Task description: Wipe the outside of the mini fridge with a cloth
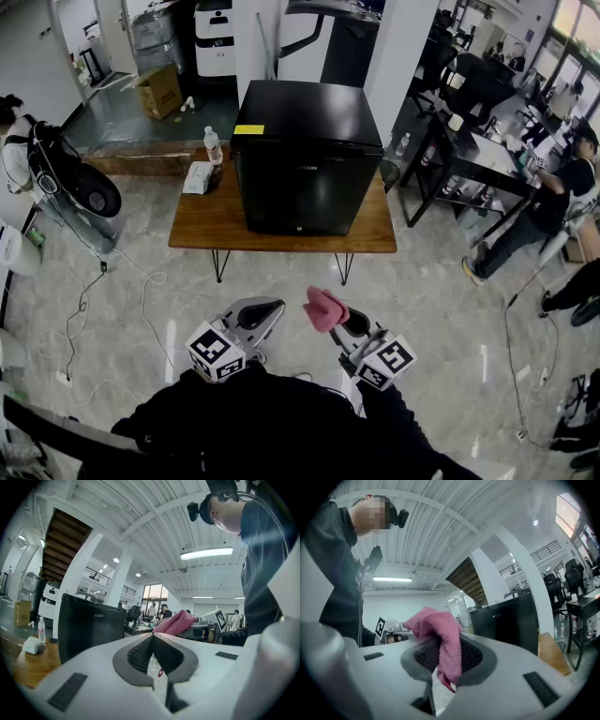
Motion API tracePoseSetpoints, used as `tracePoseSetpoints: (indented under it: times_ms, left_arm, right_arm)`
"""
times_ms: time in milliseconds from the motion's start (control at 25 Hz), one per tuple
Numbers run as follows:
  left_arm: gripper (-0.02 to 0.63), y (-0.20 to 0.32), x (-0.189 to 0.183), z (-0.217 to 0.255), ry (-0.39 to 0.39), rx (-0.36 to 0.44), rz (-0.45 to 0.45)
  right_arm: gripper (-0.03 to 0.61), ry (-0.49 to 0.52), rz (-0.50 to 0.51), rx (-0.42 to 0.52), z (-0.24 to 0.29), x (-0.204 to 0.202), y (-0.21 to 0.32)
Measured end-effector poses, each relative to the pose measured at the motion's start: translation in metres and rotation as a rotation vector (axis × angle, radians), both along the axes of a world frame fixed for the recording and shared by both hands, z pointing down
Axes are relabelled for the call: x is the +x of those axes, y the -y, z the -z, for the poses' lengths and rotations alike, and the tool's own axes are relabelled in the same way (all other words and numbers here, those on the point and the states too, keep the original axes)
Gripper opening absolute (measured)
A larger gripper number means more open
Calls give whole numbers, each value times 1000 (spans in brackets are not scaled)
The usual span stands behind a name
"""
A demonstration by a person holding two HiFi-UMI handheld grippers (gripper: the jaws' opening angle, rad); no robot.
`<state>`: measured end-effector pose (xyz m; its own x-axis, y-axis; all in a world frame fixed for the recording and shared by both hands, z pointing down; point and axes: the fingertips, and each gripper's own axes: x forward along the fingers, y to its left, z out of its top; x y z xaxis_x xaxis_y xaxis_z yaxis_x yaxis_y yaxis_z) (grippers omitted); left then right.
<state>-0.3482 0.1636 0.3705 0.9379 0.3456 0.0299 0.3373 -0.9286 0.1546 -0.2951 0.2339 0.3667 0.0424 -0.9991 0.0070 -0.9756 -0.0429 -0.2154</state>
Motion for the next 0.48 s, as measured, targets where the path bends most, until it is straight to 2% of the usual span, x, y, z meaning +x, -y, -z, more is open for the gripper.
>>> tracePoseSetpoints:
  times_ms: [240,480]
  left_arm:
    - [6,-19,-4,-11,28,-8,-37]
    - [6,-30,-4,-13,34,-12,-52]
  right_arm:
    - [81,-5,31,27,4,-16,0]
    - [81,25,15,30,-1,-16,-6]
